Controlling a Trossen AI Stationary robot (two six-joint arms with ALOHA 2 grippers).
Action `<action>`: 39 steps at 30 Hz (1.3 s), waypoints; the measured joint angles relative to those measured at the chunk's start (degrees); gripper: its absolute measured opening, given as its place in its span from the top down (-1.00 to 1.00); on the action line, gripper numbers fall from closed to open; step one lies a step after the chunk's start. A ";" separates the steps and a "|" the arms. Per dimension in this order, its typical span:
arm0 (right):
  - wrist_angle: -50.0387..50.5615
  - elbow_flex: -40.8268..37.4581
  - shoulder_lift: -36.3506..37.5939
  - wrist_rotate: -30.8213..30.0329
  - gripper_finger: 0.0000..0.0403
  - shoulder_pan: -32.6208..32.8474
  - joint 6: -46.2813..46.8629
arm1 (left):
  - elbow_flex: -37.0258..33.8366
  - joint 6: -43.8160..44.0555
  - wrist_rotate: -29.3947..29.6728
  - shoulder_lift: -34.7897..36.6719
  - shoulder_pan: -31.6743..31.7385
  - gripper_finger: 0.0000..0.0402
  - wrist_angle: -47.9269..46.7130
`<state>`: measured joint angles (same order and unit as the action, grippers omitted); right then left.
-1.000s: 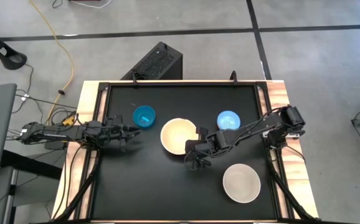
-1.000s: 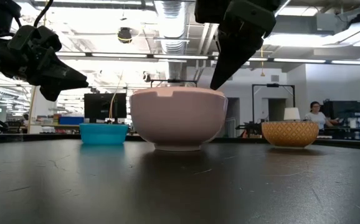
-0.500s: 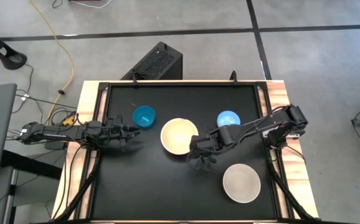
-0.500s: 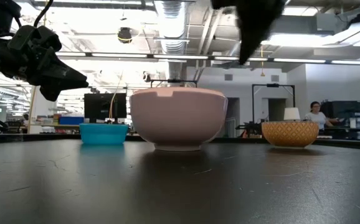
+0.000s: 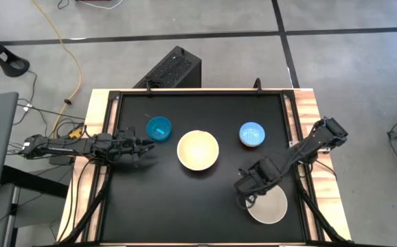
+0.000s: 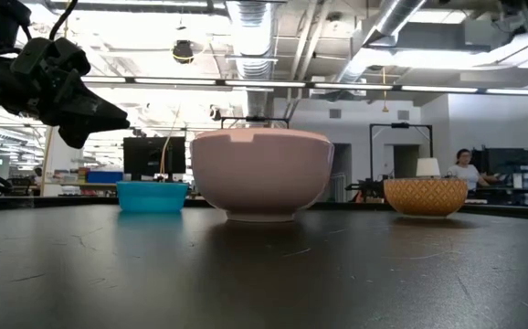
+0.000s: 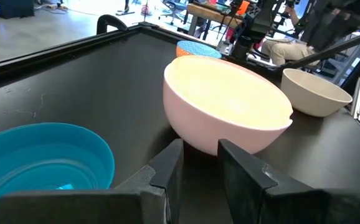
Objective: Nest bowls inside each other
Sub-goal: Stack the gray bowl on top of the pink bowl
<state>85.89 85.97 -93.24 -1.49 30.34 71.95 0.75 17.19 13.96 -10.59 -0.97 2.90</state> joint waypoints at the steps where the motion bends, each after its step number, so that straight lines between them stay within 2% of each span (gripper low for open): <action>1: 0.36 0.00 0.35 0.07 0.22 0.52 0.12 | 0.00 0.00 -0.09 -0.02 -0.02 0.56 -0.01; 5: 0.05 -3.07 3.44 0.12 0.17 2.46 0.65 | 0.00 0.02 -0.24 0.00 -0.02 0.56 -0.01; 13: -13.18 -22.95 14.72 2.05 0.22 3.81 2.37 | 0.00 0.09 -1.34 -0.02 -0.02 0.56 -0.12; 18: -18.92 -30.85 17.19 4.16 0.23 3.75 -1.77 | 0.00 0.11 -1.36 -0.02 -0.02 0.56 -0.16; 28: -23.73 -36.77 17.12 4.63 0.23 3.64 -6.94 | 0.00 0.14 -1.23 -0.02 -0.01 0.56 -0.16; 35: -34.75 -42.26 17.09 4.63 0.23 3.59 -8.36 | 0.00 0.04 -1.20 -0.02 -0.01 0.56 -0.18; 39: -35.21 -42.69 17.08 3.95 0.30 2.99 -9.56 | 0.00 0.02 -1.18 -0.02 0.00 0.56 -0.18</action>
<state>50.68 43.29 -76.16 2.46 33.33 62.39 0.75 17.21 12.78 -10.61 -0.97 2.72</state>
